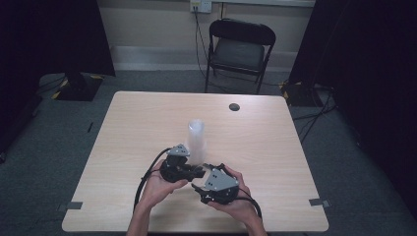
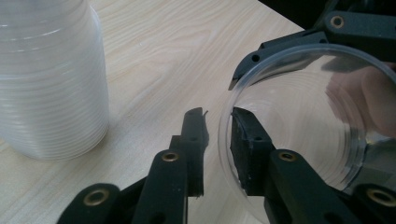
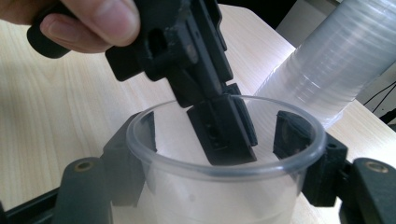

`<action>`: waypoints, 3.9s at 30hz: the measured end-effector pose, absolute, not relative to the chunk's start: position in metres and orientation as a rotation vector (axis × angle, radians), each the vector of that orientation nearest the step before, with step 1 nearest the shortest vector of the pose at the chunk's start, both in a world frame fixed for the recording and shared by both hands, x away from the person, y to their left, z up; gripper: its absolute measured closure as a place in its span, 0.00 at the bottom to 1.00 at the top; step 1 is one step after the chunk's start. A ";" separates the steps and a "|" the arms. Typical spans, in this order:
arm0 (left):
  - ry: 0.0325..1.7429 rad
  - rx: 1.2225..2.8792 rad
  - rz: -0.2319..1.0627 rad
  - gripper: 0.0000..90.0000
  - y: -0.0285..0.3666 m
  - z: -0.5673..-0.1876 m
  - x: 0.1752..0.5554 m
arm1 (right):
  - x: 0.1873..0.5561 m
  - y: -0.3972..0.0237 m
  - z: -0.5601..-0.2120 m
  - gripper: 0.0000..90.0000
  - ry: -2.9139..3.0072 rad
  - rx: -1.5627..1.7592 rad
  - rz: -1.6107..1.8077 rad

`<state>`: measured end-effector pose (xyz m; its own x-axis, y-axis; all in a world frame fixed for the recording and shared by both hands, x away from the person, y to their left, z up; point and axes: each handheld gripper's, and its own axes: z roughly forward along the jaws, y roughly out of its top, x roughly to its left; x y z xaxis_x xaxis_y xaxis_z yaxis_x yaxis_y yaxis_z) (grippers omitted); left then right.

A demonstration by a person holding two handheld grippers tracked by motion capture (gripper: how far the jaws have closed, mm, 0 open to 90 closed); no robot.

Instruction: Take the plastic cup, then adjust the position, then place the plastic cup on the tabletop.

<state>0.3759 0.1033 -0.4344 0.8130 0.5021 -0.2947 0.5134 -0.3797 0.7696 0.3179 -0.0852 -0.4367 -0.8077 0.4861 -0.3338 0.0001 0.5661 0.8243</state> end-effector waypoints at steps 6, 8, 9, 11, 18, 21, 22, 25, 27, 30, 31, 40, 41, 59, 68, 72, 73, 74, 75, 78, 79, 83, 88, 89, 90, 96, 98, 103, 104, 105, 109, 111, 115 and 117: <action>0.742 2.020 0.008 0.78 0.106 -0.433 0.373 | 0.320 -0.087 -0.436 0.33 2.259 0.413 1.193; 0.741 2.000 0.013 0.77 0.107 -0.432 0.372 | 0.321 -0.088 -0.436 0.33 2.253 0.424 1.191; 0.744 1.987 0.014 0.76 0.108 -0.433 0.371 | 0.321 -0.088 -0.436 0.33 2.252 0.431 1.196; 0.750 1.970 0.018 0.74 0.110 -0.433 0.370 | 0.322 -0.089 -0.436 0.33 2.248 0.448 1.199; 0.796 1.909 0.062 0.59 0.113 -0.436 0.369 | 0.324 -0.093 -0.435 0.33 2.254 0.492 1.221; 0.823 1.885 0.099 0.53 0.115 -0.436 0.368 | 0.327 -0.094 -0.436 0.33 2.256 0.527 1.223; 0.830 1.875 0.107 0.51 0.117 -0.435 0.368 | 0.328 -0.095 -0.436 0.33 2.254 0.542 1.233; 0.833 1.861 0.127 0.47 0.120 -0.435 0.366 | 0.330 -0.097 -0.437 0.33 2.244 0.593 1.279; 0.825 1.873 0.144 0.45 0.122 -0.435 0.364 | 0.331 -0.098 -0.440 0.33 2.247 0.620 1.276; 0.827 1.858 0.170 0.41 0.124 -0.433 0.361 | 0.332 -0.100 -0.443 0.33 2.251 0.654 1.284; 0.823 1.858 0.181 0.41 0.126 -0.432 0.360 | 0.333 -0.101 -0.444 0.33 2.249 0.672 1.289; 0.836 1.785 0.226 0.37 0.137 -0.434 0.349 | 0.342 -0.118 -0.444 0.33 2.184 0.813 1.326; 0.836 1.788 0.226 0.37 0.138 -0.436 0.348 | 0.343 -0.120 -0.444 0.33 2.175 0.824 1.323; 0.864 1.819 0.366 0.26 0.149 -0.452 0.335 | 0.363 -0.142 -0.444 0.33 2.096 1.001 1.313; 0.905 1.791 0.362 0.22 0.157 -0.456 0.333 | 0.377 -0.152 -0.437 0.33 2.023 1.052 1.355; 0.918 1.779 0.372 0.21 0.159 -0.459 0.331 | 0.383 -0.155 -0.434 0.33 2.001 1.073 1.373; 0.921 1.782 0.377 0.21 0.159 -0.460 0.332 | 0.385 -0.156 -0.435 0.33 2.000 1.080 1.374; 0.932 1.779 0.373 0.21 0.159 -0.461 0.332 | 0.387 -0.157 -0.435 0.33 1.995 1.085 1.373; 0.941 1.776 0.373 0.21 0.160 -0.461 0.333 | 0.389 -0.157 -0.434 0.33 1.990 1.085 1.375; 0.940 1.770 0.380 0.21 0.161 -0.462 0.333 | 0.395 -0.159 -0.430 0.33 1.982 1.077 1.370; 0.944 1.763 0.381 0.21 0.161 -0.462 0.333 | 0.397 -0.159 -0.429 0.33 1.980 1.073 1.373; 0.957 1.757 0.380 0.19 0.165 -0.463 0.333 | 0.405 -0.158 -0.424 0.33 1.973 1.072 1.365; 0.965 1.739 0.380 0.19 0.167 -0.462 0.334 | 0.418 -0.159 -0.421 0.33 1.985 1.089 1.356; 0.964 1.743 0.381 0.19 0.167 -0.462 0.334 | 0.421 -0.160 -0.420 0.33 1.986 1.097 1.357; 0.969 1.745 0.385 0.19 0.167 -0.462 0.335 | 0.423 -0.160 -0.419 0.33 1.980 1.093 1.353; 0.962 1.726 0.405 0.19 0.168 -0.461 0.333 | 0.438 -0.160 -0.422 0.33 1.980 1.105 1.344; 0.964 1.723 0.407 0.20 0.170 -0.460 0.333 | 0.443 -0.161 -0.425 0.33 1.969 1.106 1.340; 0.964 1.727 0.411 0.20 0.171 -0.460 0.333 | 0.455 -0.163 -0.431 0.33 1.938 1.142 1.369; 0.966 1.724 0.409 0.20 0.172 -0.460 0.333 | 0.457 -0.163 -0.433 0.33 1.932 1.144 1.367; 0.964 1.726 0.409 0.20 0.172 -0.460 0.333 | 0.459 -0.163 -0.435 0.33 1.932 1.153 1.367; 0.949 1.697 0.427 0.22 0.173 -0.459 0.330 | 0.466 -0.162 -0.441 0.33 1.939 1.181 1.356; 0.947 1.693 0.422 0.22 0.173 -0.458 0.330 | 0.468 -0.160 -0.443 0.33 1.939 1.183 1.360; 0.951 1.701 0.414 0.22 0.172 -0.460 0.331 | 0.476 -0.157 -0.448 0.32 1.949 1.186 1.341; 0.949 1.708 0.415 0.22 0.172 -0.460 0.331 | 0.480 -0.157 -0.451 0.32 1.944 1.188 1.343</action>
